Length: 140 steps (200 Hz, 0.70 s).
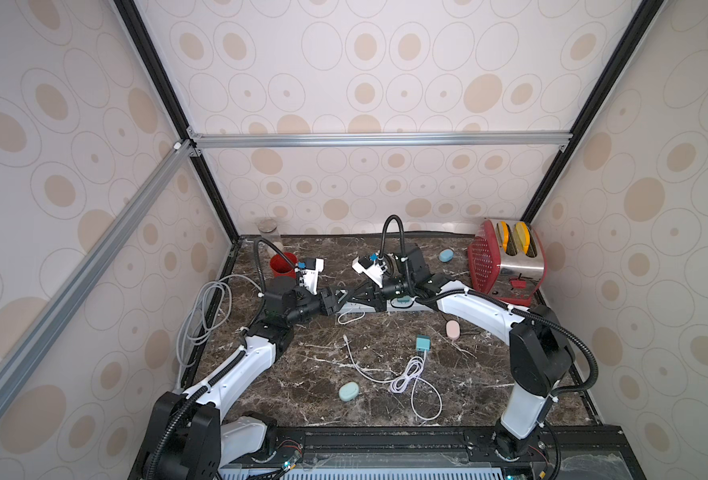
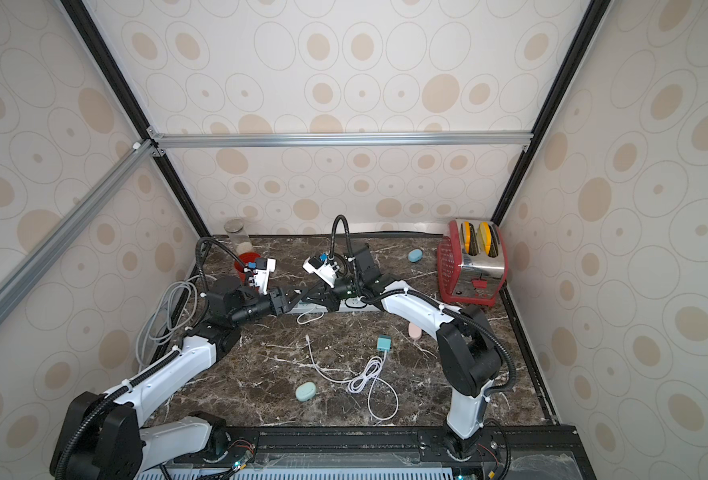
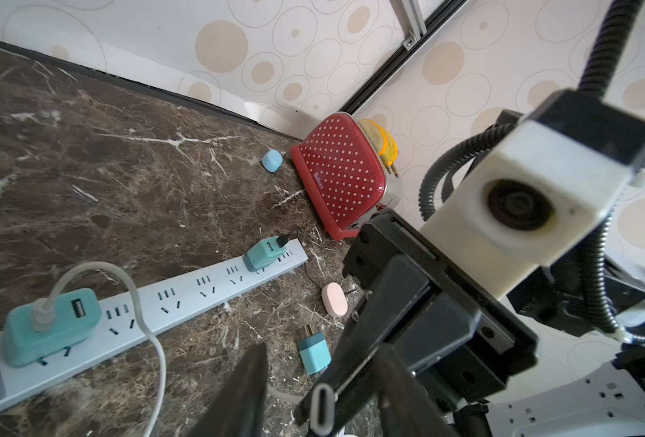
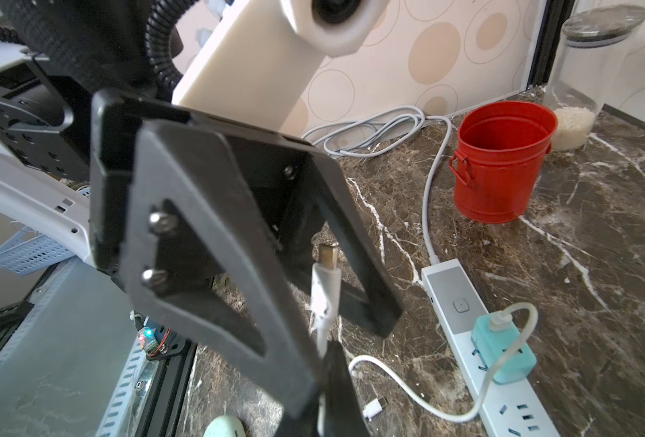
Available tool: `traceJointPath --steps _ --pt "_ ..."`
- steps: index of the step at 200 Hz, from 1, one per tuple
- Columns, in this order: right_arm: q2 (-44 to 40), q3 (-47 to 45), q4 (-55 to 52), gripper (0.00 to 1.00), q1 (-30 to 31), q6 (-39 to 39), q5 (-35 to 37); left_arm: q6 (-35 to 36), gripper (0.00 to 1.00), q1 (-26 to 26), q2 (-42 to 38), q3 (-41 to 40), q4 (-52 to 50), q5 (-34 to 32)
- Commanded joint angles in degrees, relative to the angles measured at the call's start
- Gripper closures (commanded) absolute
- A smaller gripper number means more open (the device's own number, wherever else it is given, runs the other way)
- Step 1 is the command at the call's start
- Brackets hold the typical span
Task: Charge the bluetooth headset
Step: Pick up the charging cable from the center of the board.
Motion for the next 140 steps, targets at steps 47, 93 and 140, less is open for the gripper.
traceJointPath --steps 47,93,140 --pt "-1.5 -2.8 0.1 1.0 0.2 -5.3 1.9 6.7 0.31 -0.1 -8.0 5.8 -10.1 -7.5" --pt "-2.4 -5.2 1.7 1.0 0.2 -8.8 1.9 5.9 0.51 0.5 -7.0 13.0 -27.9 -7.3" --pt "-4.5 -8.8 5.7 1.0 0.2 -12.2 1.3 9.6 0.69 1.5 -6.3 14.2 -34.6 -6.9"
